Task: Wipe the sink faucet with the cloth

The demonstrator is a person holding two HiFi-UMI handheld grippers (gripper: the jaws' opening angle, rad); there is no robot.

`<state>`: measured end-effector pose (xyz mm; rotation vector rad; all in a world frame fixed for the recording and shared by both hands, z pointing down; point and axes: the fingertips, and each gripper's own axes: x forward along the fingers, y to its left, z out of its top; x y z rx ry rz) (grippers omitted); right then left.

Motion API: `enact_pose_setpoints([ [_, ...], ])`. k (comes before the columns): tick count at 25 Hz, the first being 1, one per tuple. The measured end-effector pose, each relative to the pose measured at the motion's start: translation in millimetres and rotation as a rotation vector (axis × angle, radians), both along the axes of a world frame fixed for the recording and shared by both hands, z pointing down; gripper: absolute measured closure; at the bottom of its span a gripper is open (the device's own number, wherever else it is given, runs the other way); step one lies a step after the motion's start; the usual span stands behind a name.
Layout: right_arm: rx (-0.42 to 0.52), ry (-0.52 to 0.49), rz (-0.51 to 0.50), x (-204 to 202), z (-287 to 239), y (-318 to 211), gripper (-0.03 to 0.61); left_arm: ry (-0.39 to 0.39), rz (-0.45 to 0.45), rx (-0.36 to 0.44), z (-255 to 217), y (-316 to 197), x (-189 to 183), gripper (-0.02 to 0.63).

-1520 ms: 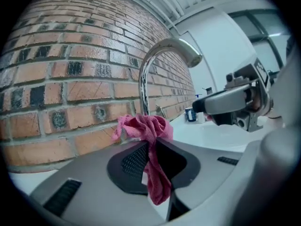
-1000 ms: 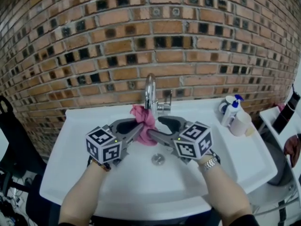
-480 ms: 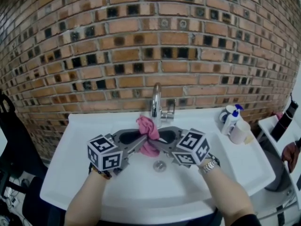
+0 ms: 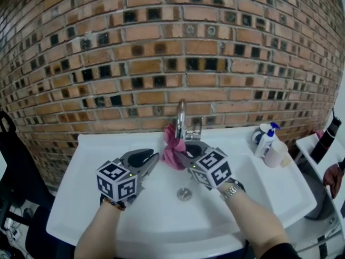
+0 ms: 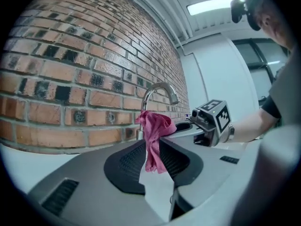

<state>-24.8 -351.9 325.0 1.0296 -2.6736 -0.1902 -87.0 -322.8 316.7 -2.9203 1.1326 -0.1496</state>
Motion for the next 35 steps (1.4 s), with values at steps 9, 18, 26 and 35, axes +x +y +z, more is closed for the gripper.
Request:
enact_pose_setpoints([
  [9, 0.015, -0.017, 0.191, 16, 2, -50, 0.502, -0.062, -0.037, 0.119, -16, 14, 15, 0.557],
  [18, 0.026, -0.076, 0.238, 20, -13, -59, 0.505, -0.143, -0.014, 0.178, -9, 18, 27, 0.597],
  [26, 0.039, -0.111, 0.253, 26, -40, -68, 0.506, -0.146, -0.021, 0.188, -11, 18, 27, 0.597],
  [35, 0.102, -0.145, 0.257, 29, -74, -65, 0.508, -0.131, -0.016, 0.19, -16, 20, 27, 0.597],
])
